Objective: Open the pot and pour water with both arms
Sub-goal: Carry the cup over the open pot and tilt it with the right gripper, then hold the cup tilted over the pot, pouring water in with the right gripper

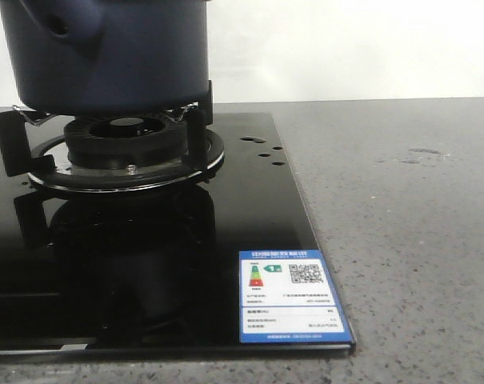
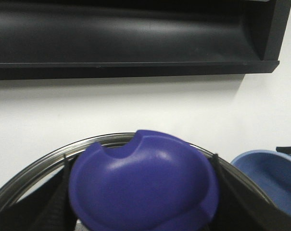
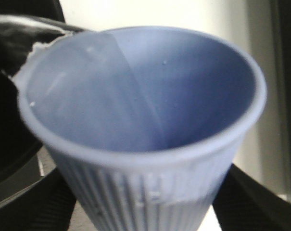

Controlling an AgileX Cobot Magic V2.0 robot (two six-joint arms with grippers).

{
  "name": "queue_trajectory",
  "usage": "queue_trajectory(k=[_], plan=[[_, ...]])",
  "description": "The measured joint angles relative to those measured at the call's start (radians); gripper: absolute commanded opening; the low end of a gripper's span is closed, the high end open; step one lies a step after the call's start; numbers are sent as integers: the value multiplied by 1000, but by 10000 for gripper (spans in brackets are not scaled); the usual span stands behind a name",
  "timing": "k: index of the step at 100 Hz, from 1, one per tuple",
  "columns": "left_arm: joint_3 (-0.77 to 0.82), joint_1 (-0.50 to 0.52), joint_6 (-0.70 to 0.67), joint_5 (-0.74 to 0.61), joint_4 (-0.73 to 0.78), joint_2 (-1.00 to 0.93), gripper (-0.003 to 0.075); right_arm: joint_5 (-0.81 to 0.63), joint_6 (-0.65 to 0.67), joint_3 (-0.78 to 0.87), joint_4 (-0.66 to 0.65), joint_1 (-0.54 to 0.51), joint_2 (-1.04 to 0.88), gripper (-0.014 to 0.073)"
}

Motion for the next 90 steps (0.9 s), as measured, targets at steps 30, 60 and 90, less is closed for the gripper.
queue_trajectory(k=[30,60,90], plan=[[0,0,0,0,0,0,360,-24,0,-1,-167,2,0,348],[0,0,0,0,0,0,360,-41,-2,-1,-306,2,0,348],[0,0,0,0,0,0,360,-50,-2,-2,-414,2,0,348]])
